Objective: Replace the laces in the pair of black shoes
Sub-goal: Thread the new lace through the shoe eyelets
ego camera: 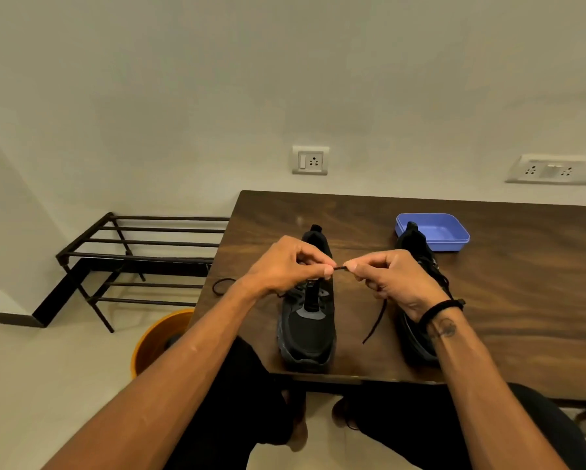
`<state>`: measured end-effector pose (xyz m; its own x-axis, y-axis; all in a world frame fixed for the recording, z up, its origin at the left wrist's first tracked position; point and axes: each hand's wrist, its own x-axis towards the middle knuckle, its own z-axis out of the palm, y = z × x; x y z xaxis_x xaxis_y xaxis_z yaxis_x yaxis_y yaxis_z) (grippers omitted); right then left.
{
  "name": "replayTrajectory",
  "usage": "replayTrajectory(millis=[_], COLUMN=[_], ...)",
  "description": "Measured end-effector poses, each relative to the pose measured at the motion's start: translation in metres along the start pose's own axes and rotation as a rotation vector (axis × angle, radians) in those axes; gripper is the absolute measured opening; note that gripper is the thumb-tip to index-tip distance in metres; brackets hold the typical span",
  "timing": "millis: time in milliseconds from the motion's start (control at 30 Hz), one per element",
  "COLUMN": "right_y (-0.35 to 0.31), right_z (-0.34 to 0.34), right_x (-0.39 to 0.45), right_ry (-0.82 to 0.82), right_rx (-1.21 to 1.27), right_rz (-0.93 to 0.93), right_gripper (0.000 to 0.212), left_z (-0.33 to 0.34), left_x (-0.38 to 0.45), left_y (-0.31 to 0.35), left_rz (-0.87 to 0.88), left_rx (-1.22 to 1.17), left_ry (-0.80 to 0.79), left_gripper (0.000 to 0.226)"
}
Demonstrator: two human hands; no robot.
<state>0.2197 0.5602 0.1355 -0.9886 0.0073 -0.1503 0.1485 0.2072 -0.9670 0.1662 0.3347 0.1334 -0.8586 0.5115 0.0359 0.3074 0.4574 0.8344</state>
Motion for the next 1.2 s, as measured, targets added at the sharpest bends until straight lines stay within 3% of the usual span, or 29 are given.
replayTrajectory(millis=[100, 233, 333, 367, 467, 533, 700, 967, 1100, 1200], right_y=[0.002, 0.003, 0.006, 0.006, 0.005, 0.003, 0.005, 0.009, 0.016, 0.031], right_z=[-0.009, -0.015, -0.009, -0.005, 0.007, 0.015, 0.019, 0.020, 0.026, 0.028], right_x=[0.002, 0.004, 0.005, 0.005, 0.003, 0.002, 0.000, 0.003, 0.009, 0.016], right_ry=[0.112, 0.145, 0.103, 0.064, -0.096, -0.128, 0.006, -0.105, -0.015, 0.130], right_rx=[0.054, 0.067, 0.030, 0.020, 0.015, 0.041, -0.037, -0.054, -0.154, -0.433], right_rz=[-0.025, -0.031, -0.035, -0.031, -0.019, -0.016, -0.102, -0.158, -0.131, -0.078], right_gripper=[0.011, 0.010, 0.015, 0.017, 0.019, 0.016, 0.024, 0.015, 0.016, 0.023], left_z=[-0.009, -0.018, -0.019, -0.017, -0.005, 0.006, 0.015, 0.009, 0.012, 0.017], left_x=[-0.002, -0.007, -0.009, -0.008, -0.006, -0.003, -0.002, -0.002, 0.001, 0.008], left_y=[-0.012, -0.028, -0.025, -0.021, -0.008, -0.005, -0.001, -0.003, -0.010, -0.024], left_rz=[-0.063, -0.248, -0.243, -0.207, -0.015, 0.071, 0.133, 0.104, 0.001, -0.146], left_rx=[0.211, 0.381, 0.477, 0.512, 0.324, 0.218, 0.148, 0.189, 0.240, 0.398], left_ry=[0.113, 0.261, 0.230, 0.181, 0.000, -0.056, 0.005, 0.176, 0.160, 0.158], left_gripper=[0.012, 0.017, 0.009, 0.022, 0.049, 0.045, 0.022, 0.014, 0.004, 0.013])
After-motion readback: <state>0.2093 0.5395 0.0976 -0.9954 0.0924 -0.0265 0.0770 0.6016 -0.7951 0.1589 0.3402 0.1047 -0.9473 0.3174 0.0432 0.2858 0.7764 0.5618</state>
